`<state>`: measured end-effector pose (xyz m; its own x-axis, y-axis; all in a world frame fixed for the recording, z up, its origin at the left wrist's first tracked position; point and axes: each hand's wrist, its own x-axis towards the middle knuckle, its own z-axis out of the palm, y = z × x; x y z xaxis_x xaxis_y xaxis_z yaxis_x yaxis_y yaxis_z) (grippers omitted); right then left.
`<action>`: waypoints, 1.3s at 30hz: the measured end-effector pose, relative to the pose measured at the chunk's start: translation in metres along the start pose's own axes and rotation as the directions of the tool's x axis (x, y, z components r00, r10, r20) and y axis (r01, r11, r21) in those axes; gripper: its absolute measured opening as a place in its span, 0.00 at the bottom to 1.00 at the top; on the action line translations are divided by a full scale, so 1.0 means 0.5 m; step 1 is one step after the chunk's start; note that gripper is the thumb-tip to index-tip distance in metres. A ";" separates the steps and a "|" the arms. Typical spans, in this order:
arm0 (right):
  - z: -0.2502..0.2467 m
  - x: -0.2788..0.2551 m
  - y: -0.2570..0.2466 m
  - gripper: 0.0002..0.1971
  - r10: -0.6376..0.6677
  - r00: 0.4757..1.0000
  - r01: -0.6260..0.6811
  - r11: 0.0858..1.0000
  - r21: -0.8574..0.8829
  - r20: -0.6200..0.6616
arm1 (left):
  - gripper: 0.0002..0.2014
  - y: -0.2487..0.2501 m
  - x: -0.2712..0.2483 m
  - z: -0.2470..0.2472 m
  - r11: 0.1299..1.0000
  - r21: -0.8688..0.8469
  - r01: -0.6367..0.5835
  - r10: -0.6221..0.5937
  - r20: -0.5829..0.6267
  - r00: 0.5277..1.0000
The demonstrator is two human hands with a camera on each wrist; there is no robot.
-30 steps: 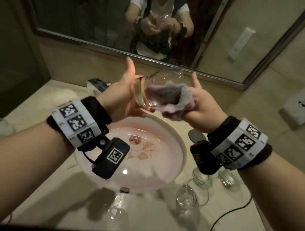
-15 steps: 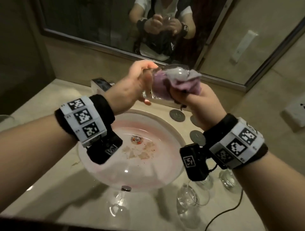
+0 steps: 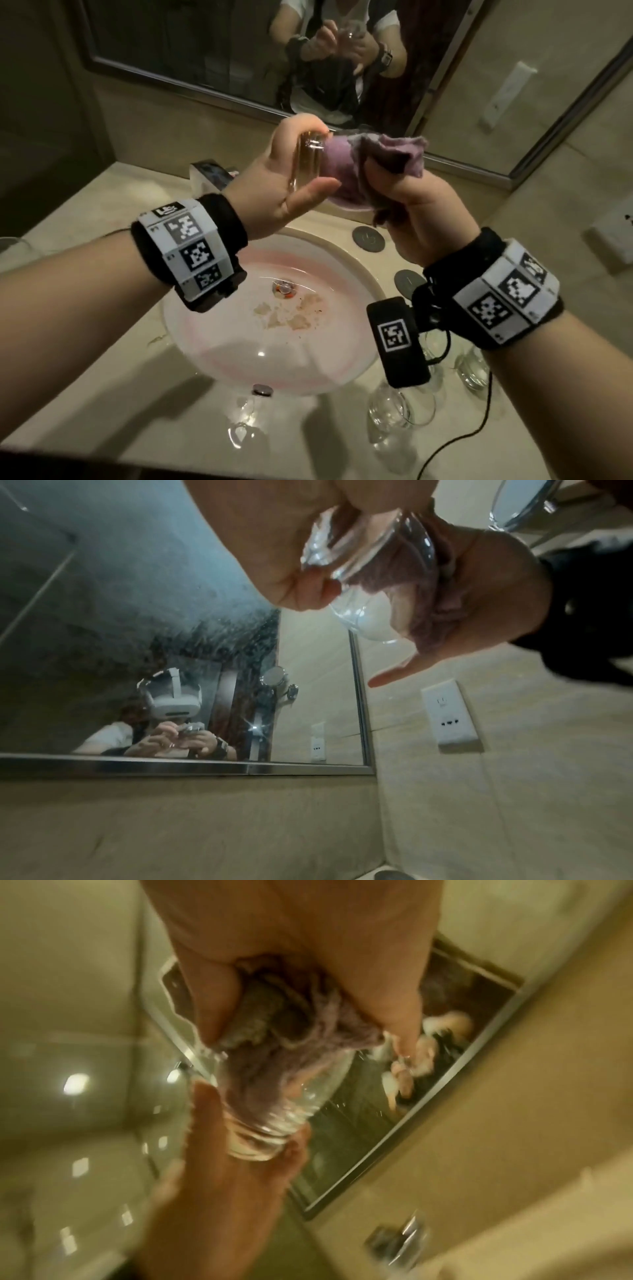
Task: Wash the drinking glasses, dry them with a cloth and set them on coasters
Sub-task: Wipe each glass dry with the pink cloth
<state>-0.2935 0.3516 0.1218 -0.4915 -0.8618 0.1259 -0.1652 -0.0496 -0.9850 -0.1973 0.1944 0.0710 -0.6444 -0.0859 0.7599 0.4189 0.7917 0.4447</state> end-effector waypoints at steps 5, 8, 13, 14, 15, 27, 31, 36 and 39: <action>-0.027 -0.010 0.016 0.14 -0.227 0.965 0.263 0.830 -0.492 0.133 | 0.40 0.015 0.012 -0.012 0.431 -0.660 0.616 -0.570 0.329 0.753; -0.026 -0.005 0.035 0.07 -0.348 0.894 0.436 0.532 -0.726 0.282 | 0.41 0.022 0.026 -0.001 0.224 -0.577 0.785 -0.655 0.507 0.560; 0.013 0.016 0.026 0.16 -0.102 0.995 0.103 0.994 0.047 -0.018 | 0.24 0.020 0.027 0.015 0.945 -0.070 0.319 -0.326 -0.164 0.931; 0.011 0.024 0.022 0.21 -0.044 0.999 0.049 0.980 0.193 -0.028 | 0.29 0.011 0.028 0.011 0.981 0.047 0.188 -0.179 -0.149 0.972; 0.007 0.027 0.017 0.22 0.014 0.999 -0.003 0.953 0.303 -0.034 | 0.32 -0.001 0.026 0.010 0.991 0.095 0.098 -0.088 -0.104 0.991; -0.009 0.037 0.068 0.15 -0.316 0.934 0.335 0.616 -0.713 0.166 | 0.29 -0.015 0.051 0.013 0.260 -0.582 0.771 -0.732 0.402 0.550; 0.002 0.049 0.043 0.16 -0.076 0.995 0.080 0.995 0.062 -0.065 | 0.17 -0.027 0.044 0.031 0.809 -0.370 0.457 -0.497 -0.013 0.868; -0.017 0.060 0.042 0.21 0.063 0.996 -0.060 0.997 0.058 -0.061 | 0.30 -0.083 -0.005 0.033 0.998 0.059 0.038 -0.038 0.005 0.999; -0.031 0.059 0.051 0.15 -0.040 0.999 0.046 0.974 -0.222 0.032 | 0.29 -0.074 -0.022 0.026 0.916 -0.271 0.295 -0.276 0.107 0.955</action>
<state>-0.3254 0.3329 0.1022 -0.4571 -0.8747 0.1610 -0.3735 0.0245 -0.9273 -0.2141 0.1742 0.0400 -0.7997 -0.2353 0.5523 0.3674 0.5359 0.7602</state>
